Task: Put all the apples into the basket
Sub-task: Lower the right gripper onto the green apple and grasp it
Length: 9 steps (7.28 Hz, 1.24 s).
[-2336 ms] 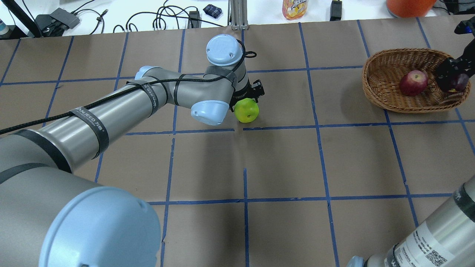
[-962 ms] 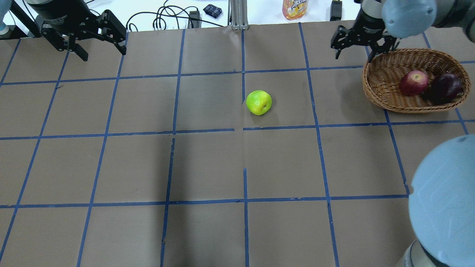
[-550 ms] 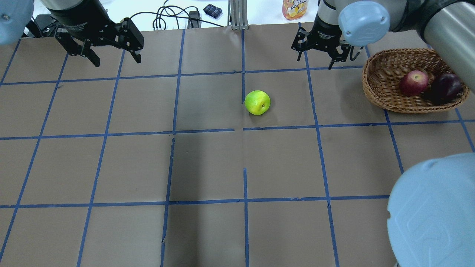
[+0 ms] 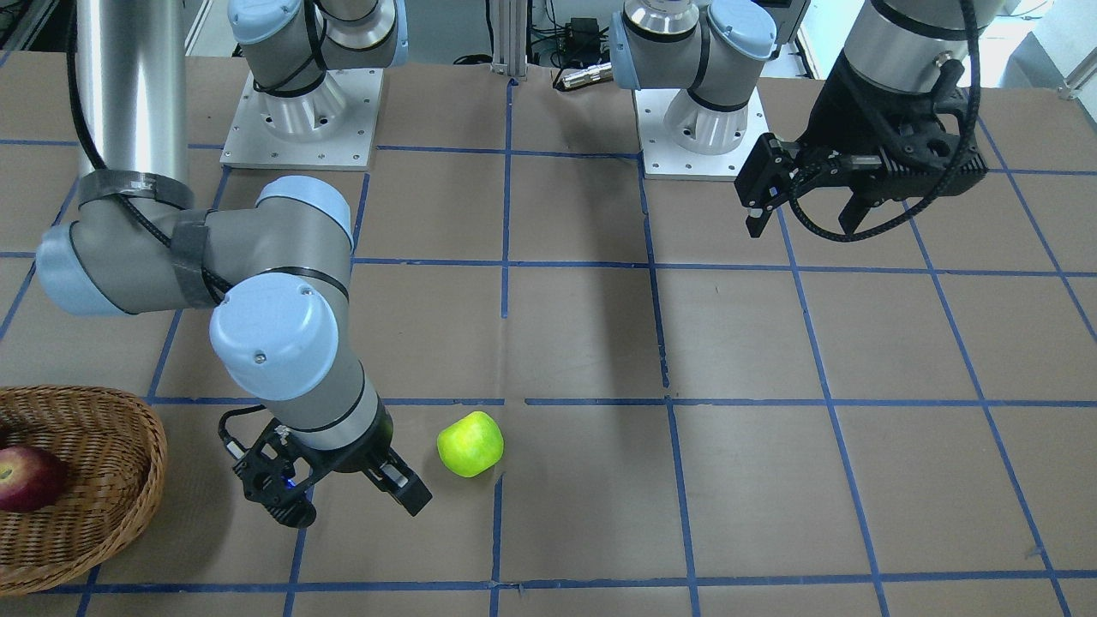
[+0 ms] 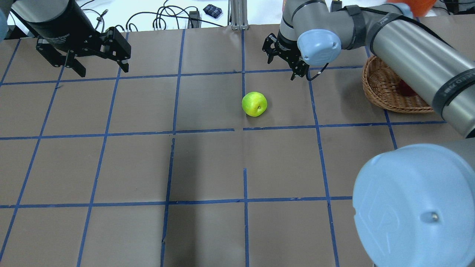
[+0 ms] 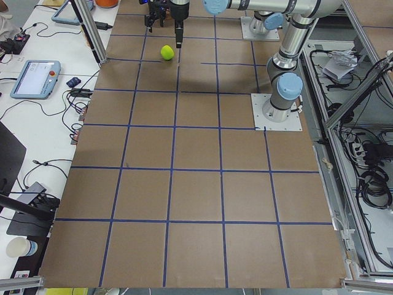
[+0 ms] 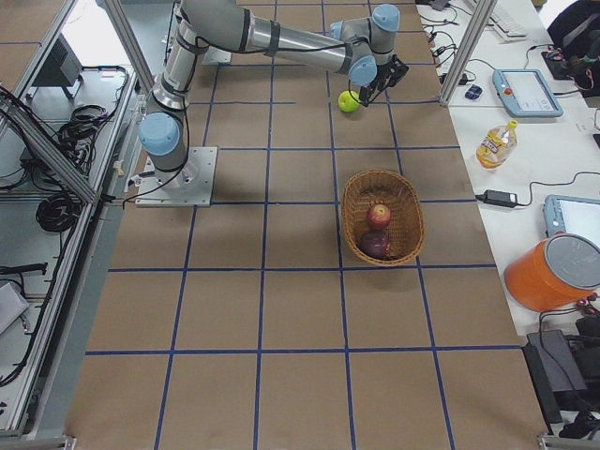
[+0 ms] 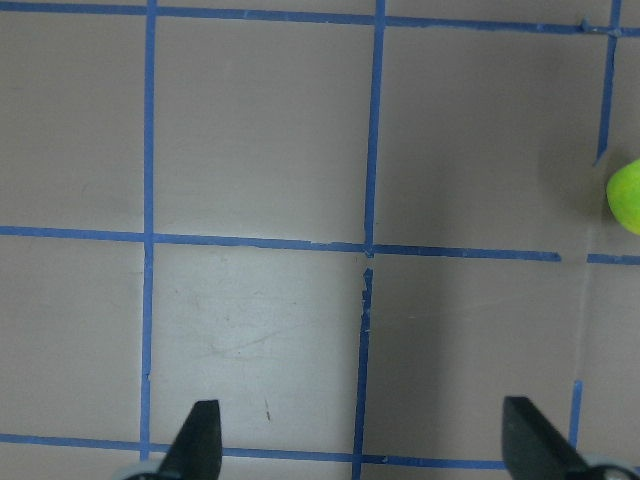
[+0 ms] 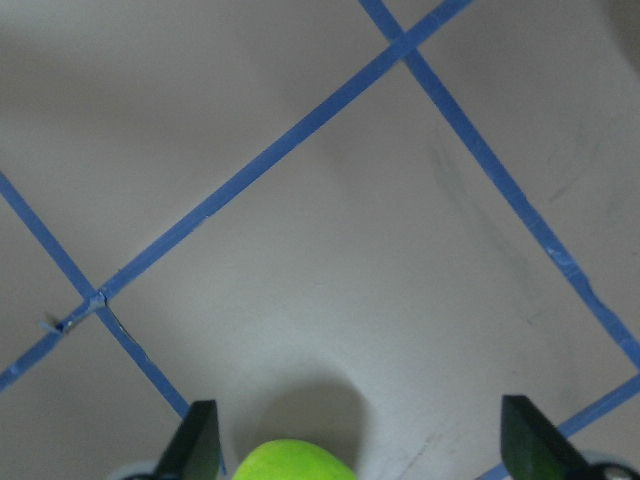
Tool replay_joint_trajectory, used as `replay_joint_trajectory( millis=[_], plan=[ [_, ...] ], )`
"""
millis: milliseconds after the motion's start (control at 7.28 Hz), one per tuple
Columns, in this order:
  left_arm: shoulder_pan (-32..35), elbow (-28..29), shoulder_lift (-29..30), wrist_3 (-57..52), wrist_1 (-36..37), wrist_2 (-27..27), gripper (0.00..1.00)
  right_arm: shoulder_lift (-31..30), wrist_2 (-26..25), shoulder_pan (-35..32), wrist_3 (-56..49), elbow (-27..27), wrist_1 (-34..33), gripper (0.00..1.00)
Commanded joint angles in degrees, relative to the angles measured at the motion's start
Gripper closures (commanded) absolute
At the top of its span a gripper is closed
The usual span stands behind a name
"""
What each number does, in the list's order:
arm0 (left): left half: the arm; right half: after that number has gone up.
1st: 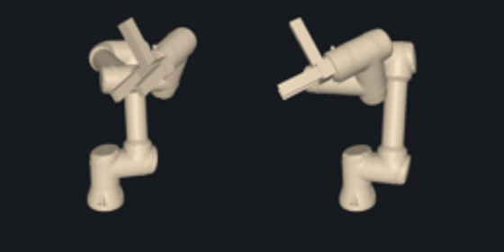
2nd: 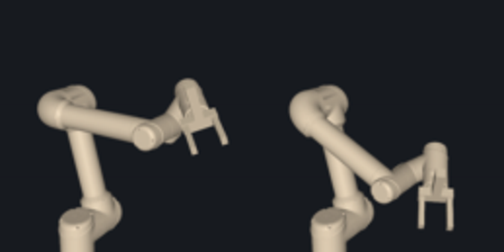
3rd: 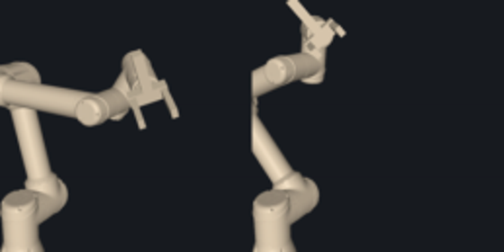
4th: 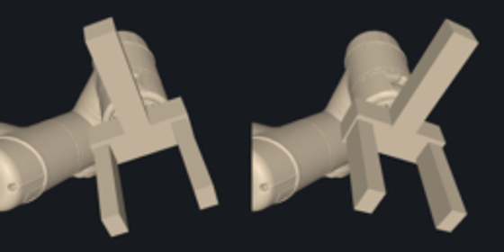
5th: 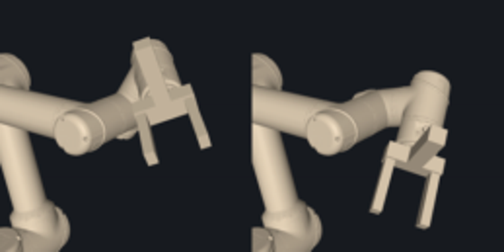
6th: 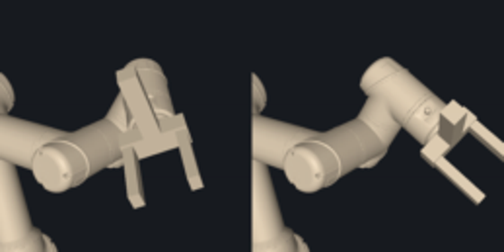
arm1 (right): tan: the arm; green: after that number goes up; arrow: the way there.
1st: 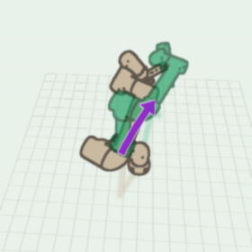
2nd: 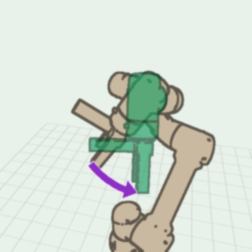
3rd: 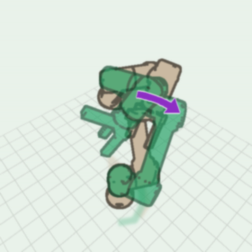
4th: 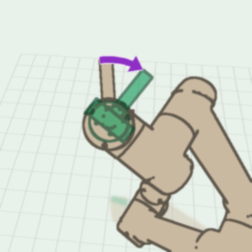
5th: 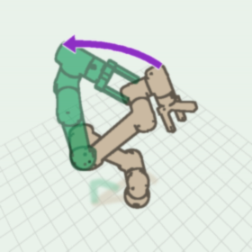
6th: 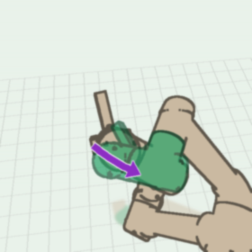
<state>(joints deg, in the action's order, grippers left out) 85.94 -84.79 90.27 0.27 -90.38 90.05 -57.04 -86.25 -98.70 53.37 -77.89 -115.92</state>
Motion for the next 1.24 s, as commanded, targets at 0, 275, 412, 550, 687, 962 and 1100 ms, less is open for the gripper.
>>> replay_joint_trajectory(
  millis=[0, 275, 412, 550, 687, 962, 1100],
  plan=[
    [0.11, -0.81, -2.54, -0.01, -0.93, -0.22, 0.0, 1.67, 0.55, -2.63, 7.7, 0.02, -0.89, 0.0],
    [-0.07, -5.01, -6.31, -0.01, -2.44, -0.4, 0.0, 3.07, 4.76, -2.64, 9.64, -0.07, -0.98, 0.0],
    [-0.24, -5.82, -6.85, -0.01, -2.26, -0.49, 0.0, 3.86, 4.86, -2.73, 9.73, -0.42, -0.8, 0.0],
    [-0.42, -5.83, -6.42, -0.01, -2.26, -0.49, 0.0, 4.3, 4.86, -2.9, 9.82, -0.51, -0.45, 0.0],
    [-0.77, -5.74, -5.64, -0.01, -2.0, -1.45, 0.0, 4.74, 4.95, -2.99, 9.82, -0.6, 0.07, 0.0],
    [-0.77, -6.09, -6.5, -0.09, -2.52, -1.54, 0.0, 5.01, 4.86, -3.51, 10.87, -1.3, 0.34, 0.0],
    [-0.86, -5.48, -6.94, -0.09, -2.44, -1.54, 0.0, 4.92, 4.86, -3.6, 11.05, -1.91, 0.34, 0.0]
  ],
)
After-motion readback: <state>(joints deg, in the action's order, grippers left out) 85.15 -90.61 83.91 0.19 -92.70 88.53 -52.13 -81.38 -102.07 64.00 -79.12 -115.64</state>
